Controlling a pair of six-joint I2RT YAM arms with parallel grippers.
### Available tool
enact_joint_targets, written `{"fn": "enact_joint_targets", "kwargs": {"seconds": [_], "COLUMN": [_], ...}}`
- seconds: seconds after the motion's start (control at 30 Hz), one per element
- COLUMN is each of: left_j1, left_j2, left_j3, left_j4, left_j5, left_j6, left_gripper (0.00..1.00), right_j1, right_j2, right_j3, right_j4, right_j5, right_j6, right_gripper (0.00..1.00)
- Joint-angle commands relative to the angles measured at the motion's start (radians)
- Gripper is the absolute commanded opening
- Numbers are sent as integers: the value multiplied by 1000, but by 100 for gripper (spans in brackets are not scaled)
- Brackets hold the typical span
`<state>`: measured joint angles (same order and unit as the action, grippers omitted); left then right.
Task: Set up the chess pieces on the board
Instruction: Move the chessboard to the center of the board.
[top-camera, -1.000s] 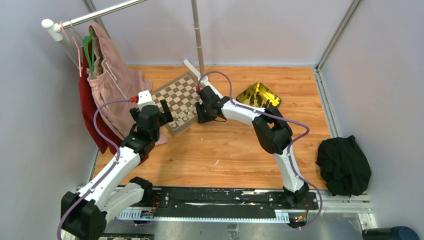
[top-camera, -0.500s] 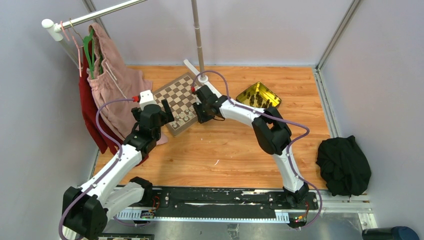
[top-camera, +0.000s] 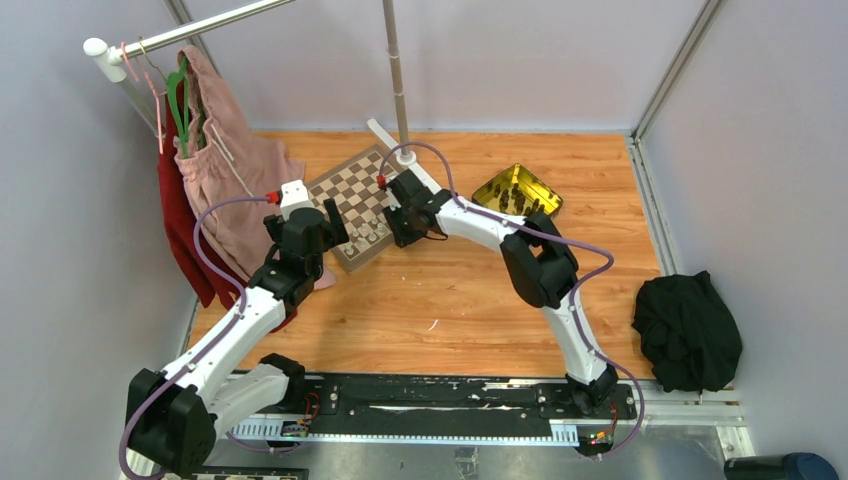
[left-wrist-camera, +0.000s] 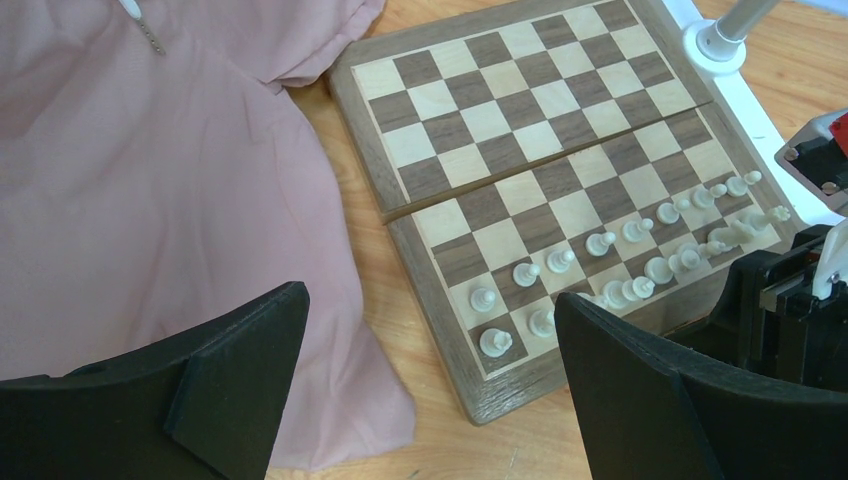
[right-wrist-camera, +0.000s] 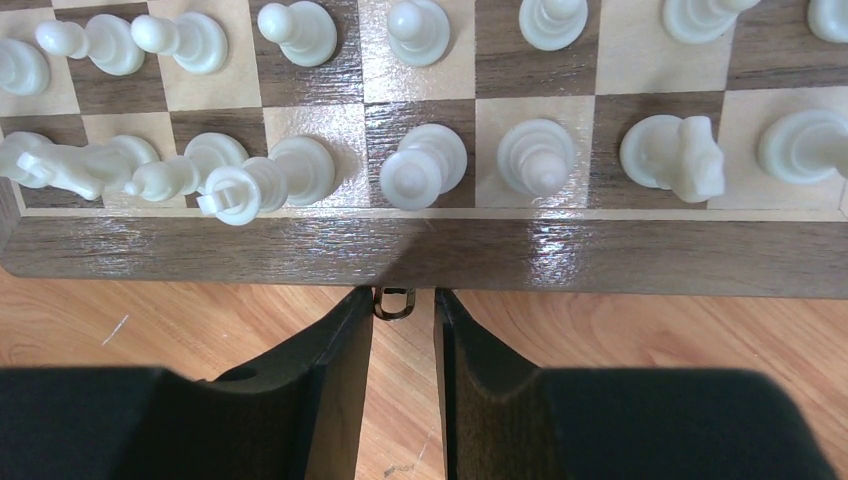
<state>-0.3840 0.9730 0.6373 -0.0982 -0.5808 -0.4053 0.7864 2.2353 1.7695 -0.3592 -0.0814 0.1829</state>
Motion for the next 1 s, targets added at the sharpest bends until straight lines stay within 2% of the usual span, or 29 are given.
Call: {"fn": "enact_joint_targets", "kwargs": {"seconds": [0.0,0.13,0.67,0.97], "left_j1": [-7,-9,-7,-8], "left_j2": [6,5,-9,-22], "left_j3": [-4,-7,-22,-29], "left_j4": [28,29,35,28], "left_j5": [-29,-32,-36,-42], "left_j6": [-17,-17,-15,-21], "left_gripper": [100,100,100,100], "right_j1": [19,22,36,39], "right_j2": [40,45,10,-41], "right_j3": [22,22,-19,-98], "right_j4": [-48,-50,-41,-27], "right_j5": [-8,-6,32,49], "right_j6": [-31,-34,-55,-56], "right_gripper": [33,31,10,6]}}
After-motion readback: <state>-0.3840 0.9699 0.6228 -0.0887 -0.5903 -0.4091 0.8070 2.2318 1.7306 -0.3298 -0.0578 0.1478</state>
